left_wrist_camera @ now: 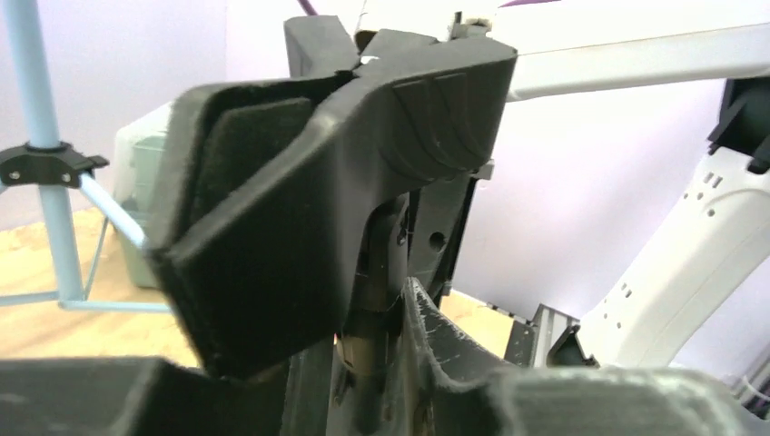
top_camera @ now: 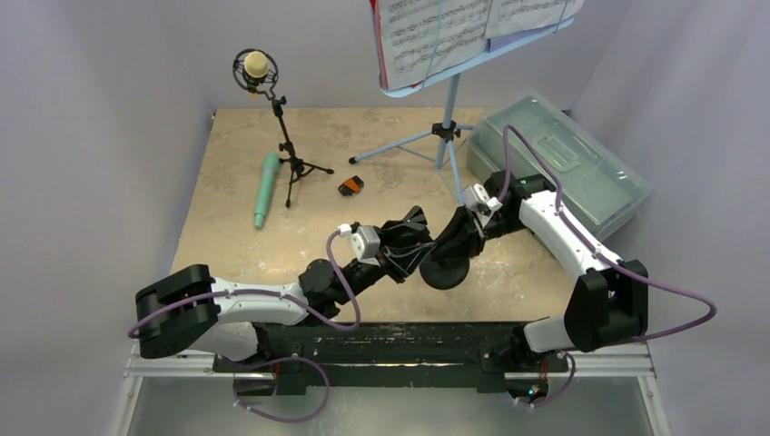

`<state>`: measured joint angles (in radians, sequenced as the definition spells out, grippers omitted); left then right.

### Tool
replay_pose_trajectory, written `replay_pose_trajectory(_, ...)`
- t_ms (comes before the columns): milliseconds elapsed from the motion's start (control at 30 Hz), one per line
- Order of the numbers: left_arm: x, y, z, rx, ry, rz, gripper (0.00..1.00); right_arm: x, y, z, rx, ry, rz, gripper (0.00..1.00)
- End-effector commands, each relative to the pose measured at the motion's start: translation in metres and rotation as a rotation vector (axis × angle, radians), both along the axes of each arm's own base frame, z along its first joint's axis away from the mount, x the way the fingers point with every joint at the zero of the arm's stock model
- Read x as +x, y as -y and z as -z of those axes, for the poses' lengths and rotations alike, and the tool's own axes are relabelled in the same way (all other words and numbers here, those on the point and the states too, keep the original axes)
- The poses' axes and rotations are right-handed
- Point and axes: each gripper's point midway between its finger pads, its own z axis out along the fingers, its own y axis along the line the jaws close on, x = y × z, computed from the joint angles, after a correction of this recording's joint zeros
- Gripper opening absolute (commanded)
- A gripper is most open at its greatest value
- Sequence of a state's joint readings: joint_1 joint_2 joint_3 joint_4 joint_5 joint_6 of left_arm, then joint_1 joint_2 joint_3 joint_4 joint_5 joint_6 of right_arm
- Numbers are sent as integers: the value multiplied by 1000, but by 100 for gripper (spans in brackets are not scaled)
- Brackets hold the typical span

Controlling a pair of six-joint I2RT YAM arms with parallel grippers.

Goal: Pack up the instrument practice props
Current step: Place the microphone stand at the center of the board.

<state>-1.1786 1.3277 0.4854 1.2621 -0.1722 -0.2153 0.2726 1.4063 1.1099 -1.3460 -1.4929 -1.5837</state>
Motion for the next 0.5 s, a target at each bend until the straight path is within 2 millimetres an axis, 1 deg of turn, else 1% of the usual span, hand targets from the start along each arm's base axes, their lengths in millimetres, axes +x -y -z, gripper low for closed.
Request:
replay_pose_trajectory(0, -3, 3, -27, -58, 58, 13, 9, -1, -4, -28, 142, -14, 21, 3)
replay_pose_trajectory(33, -2, 3, -24, -51, 49, 13, 0, -1, -4, -28, 140, -16, 21, 10)
replay_pose_trajectory(67, -2, 2, -24, -49, 43, 11, 0, 0, -4, -27, 137, -18, 23, 19)
replay_pose_trajectory(133, 0, -4, -22, -40, 23, -8, 0, 1, -2, -23, 124, -9, 31, 45)
replay_pose_trajectory(200, 5, -15, -25, -39, 1, -48, 0, 4, 1, -19, 110, 1, 42, 67)
replay_pose_trajectory(267, 12, -30, -26, -29, -28, -102, 0, 7, 4, -15, 88, 3, 53, 83)
replay_pose_trajectory(333, 22, -46, -23, -8, -62, -160, 0, 11, 8, -11, 64, 3, 67, 96)
replay_pose_trajectory(367, 27, -54, -20, 6, -79, -188, 0, 14, 10, -10, 50, -5, 76, 99)
replay_pose_trajectory(400, 32, -63, -17, 25, -96, -216, 0, 17, 12, -7, 34, -12, 85, 99)
replay_pose_trajectory(433, 37, -73, -12, 49, -117, -250, 0, 22, 14, -4, 12, -36, 97, 99)
replay_pose_trajectory(467, 43, -82, -2, 90, -143, -281, 0, 27, 16, 0, -14, -73, 111, 99)
